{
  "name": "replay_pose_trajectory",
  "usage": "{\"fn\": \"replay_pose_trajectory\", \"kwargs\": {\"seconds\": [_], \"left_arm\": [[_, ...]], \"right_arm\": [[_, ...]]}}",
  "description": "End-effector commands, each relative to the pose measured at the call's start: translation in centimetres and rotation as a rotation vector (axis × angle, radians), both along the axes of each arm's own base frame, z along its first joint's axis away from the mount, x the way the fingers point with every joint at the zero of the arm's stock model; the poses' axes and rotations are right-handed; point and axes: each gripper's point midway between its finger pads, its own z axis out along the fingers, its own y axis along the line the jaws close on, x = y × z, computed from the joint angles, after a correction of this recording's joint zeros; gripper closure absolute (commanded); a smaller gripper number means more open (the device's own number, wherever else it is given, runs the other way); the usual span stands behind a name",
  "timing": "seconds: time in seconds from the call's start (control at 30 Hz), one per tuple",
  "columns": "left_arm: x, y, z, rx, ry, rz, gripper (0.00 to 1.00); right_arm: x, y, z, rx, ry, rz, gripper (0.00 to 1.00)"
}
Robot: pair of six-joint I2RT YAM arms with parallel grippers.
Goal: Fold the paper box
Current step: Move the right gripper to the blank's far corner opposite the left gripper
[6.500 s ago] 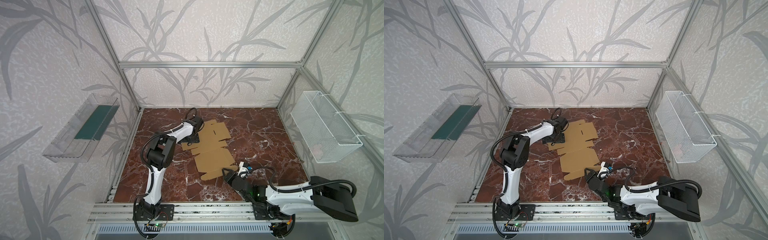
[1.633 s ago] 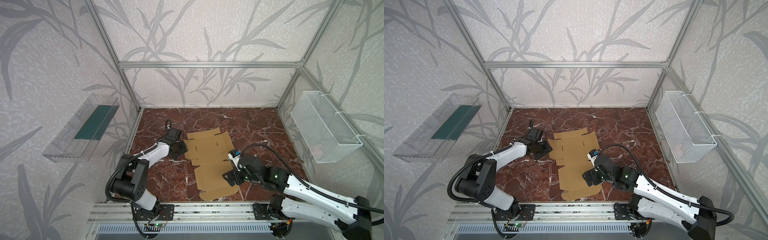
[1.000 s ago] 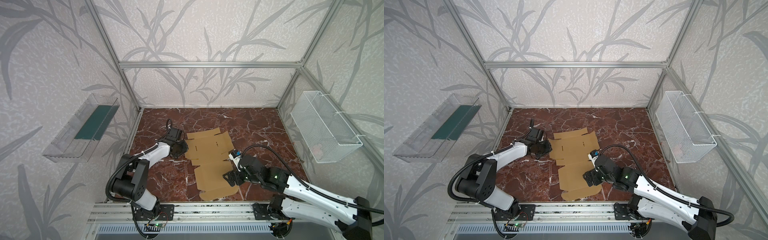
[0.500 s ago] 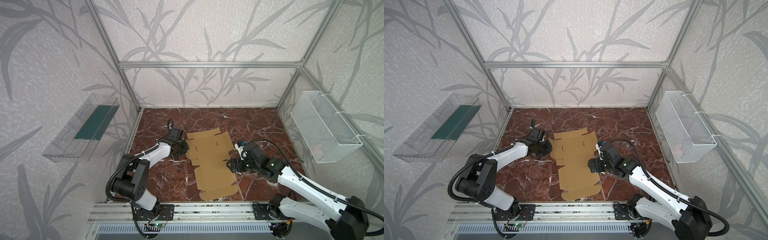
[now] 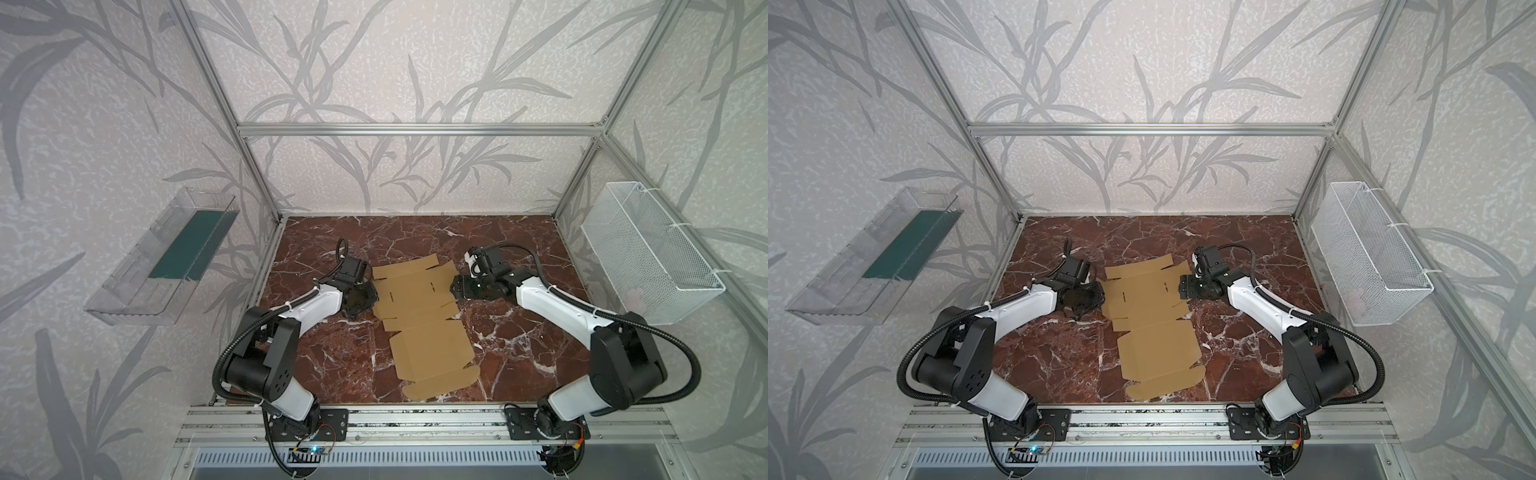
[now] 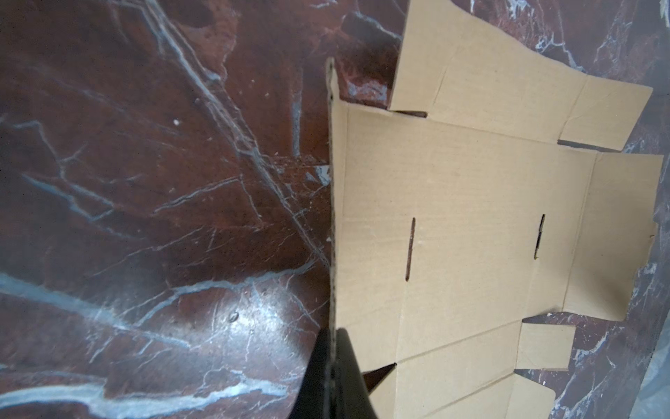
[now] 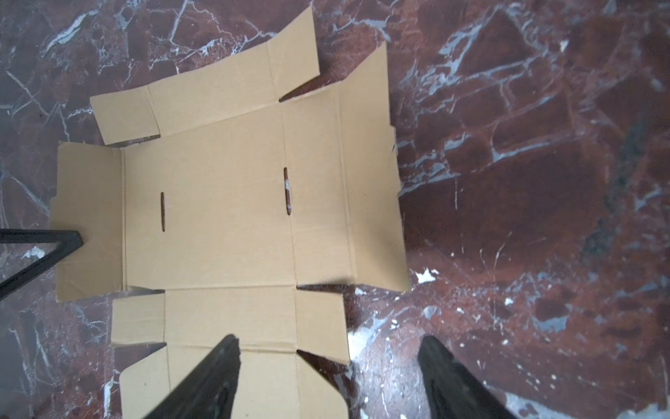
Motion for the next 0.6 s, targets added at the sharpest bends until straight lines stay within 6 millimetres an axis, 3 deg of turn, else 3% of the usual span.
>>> {"fn": "replay_pose_trajectory", "kwargs": {"seconds": [0.0,0.13,0.27,0.43,0.57], "left_arm": [[0.5,-0.1,0.2,0.018,-0.004,-0.011,0.95],[0.7,-0.3,0.2,0.014,-0.006,-0.017,0.95],[0.7,-0.3,0.3,0.015,-0.005,-0.023,0.95],[0.6,-0.3,0.4,0.017,-0.007,-0.027,0.95],[0.6,-0.4,0.4,0.011,-0.007,-0.03,0.95]], "right_arm": [[2.0,0.3,0.2,0.012,-0.027,0.019,0.26],[3.1,0.5,-1.1,-0.007,0.015,0.031,0.33],[3.8,0.0,-3.9,-0.047,0.08,0.02,0.36],[4.5,-0.9,-5.0,-0.077,0.082,-0.014,0.37],[4.5,0.0,-5.8,-0.036,0.109,0.009,0.44]]}}
